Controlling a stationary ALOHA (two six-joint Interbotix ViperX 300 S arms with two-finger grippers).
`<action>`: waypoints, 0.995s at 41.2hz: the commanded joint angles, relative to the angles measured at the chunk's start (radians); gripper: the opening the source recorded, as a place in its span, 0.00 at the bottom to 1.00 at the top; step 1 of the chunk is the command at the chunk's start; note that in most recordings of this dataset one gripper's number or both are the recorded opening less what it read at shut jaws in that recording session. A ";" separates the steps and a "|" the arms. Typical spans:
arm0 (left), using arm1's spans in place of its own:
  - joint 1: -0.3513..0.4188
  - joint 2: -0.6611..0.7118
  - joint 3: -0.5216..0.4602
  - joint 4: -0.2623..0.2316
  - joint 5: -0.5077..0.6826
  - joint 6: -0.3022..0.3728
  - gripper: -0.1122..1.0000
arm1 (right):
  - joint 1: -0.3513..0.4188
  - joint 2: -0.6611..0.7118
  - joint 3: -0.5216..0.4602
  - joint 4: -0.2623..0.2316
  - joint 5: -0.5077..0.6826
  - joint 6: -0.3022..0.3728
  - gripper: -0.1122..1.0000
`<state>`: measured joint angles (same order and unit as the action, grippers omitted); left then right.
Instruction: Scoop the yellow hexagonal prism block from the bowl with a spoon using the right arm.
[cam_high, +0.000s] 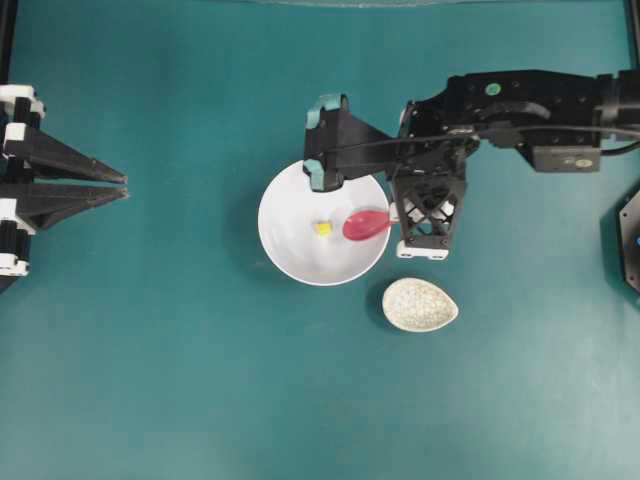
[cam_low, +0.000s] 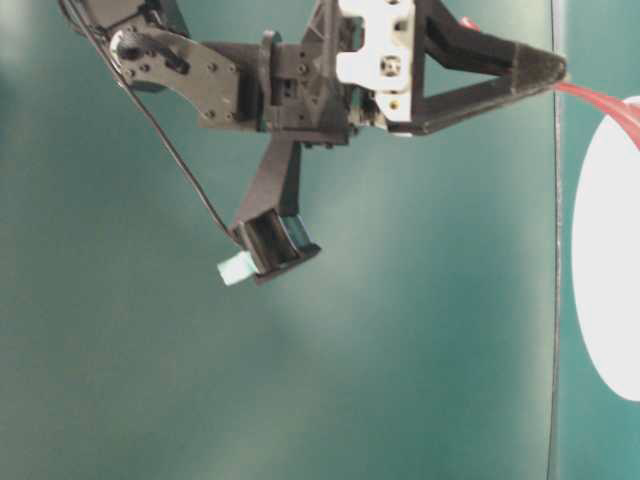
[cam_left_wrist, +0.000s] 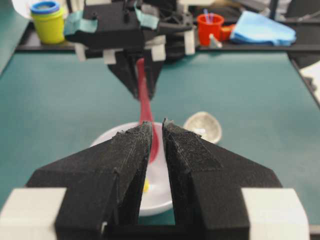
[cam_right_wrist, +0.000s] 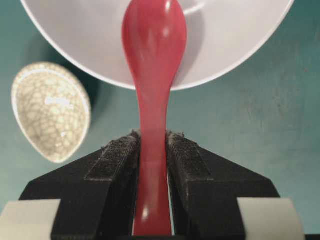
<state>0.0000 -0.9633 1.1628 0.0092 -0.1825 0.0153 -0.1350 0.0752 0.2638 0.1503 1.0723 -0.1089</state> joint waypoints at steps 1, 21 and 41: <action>0.002 0.005 -0.031 0.002 -0.012 0.002 0.26 | 0.003 -0.002 -0.037 -0.002 -0.005 -0.003 0.31; 0.002 0.005 -0.031 0.002 -0.012 0.002 0.26 | 0.002 0.067 -0.094 -0.011 -0.015 -0.012 0.31; 0.002 0.005 -0.031 0.002 -0.012 0.002 0.26 | 0.002 0.130 -0.158 -0.011 -0.100 -0.011 0.31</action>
<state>0.0000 -0.9633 1.1628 0.0077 -0.1825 0.0153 -0.1335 0.2209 0.1365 0.1411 0.9940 -0.1197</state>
